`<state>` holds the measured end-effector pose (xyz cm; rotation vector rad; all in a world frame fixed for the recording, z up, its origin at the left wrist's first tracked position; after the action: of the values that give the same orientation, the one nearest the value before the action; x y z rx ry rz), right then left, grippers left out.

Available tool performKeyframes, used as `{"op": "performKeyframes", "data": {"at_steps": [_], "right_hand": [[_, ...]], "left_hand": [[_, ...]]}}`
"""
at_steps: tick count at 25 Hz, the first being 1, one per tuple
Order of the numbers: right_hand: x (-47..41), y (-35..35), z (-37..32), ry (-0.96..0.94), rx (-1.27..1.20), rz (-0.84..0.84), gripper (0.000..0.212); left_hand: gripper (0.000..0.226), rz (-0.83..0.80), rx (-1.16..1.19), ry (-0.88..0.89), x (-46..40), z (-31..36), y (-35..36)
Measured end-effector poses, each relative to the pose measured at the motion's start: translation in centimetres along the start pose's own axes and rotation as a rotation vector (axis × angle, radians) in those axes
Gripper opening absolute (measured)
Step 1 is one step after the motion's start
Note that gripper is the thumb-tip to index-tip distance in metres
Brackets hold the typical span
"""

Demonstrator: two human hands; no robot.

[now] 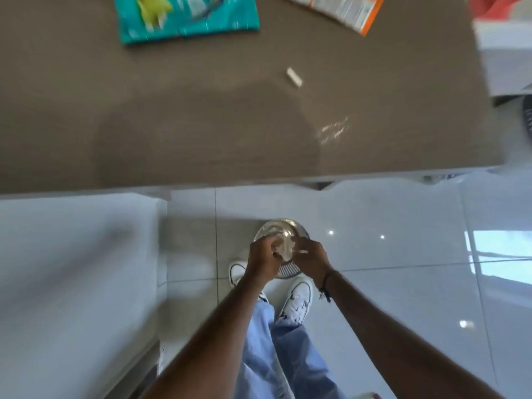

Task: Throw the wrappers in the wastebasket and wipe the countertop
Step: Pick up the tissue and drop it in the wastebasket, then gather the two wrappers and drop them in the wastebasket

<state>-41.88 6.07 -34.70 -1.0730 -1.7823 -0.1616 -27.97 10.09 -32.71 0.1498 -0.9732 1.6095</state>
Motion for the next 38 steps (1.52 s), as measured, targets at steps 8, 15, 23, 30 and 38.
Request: {"op": "performKeyframes", "data": {"at_steps": [8, 15, 23, 30, 38], "right_hand": [[3.9, -2.8, 1.6, -0.002, 0.004, 0.162, 0.025], [17.0, -7.6, -11.9, -0.352, -0.001, 0.19, 0.022], [21.2, -9.7, -32.1, -0.675, 0.07, 0.35, 0.029], [14.1, -10.1, -43.1, -0.493, 0.268, 0.333, 0.045], [6.6, -9.5, -45.8, -0.282, 0.168, 0.245, 0.049]], "left_hand": [[0.042, -0.104, -0.117, -0.035, 2.6, -2.7, -0.4], [0.022, 0.034, 0.064, 0.148, 12.9, 10.1, -13.3], [0.025, 0.391, 0.292, 0.237, 9.4, 17.0, -28.5], [0.039, 0.56, 0.113, -0.03, -2.6, 17.0, -38.1], [0.007, 0.432, 0.433, -0.174, -9.9, 17.3, -40.9]]}}
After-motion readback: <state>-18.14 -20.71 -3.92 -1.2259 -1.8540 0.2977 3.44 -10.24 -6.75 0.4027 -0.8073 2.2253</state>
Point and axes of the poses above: each hand's wrist, its own x-axis away from the middle knuckle, its own y-axis out of the palm, z = x × y, the point moved 6 cm from there along -x, towards the middle knuckle, and after that the axes turned 2 degrees about -z, right-handed, at the moved point
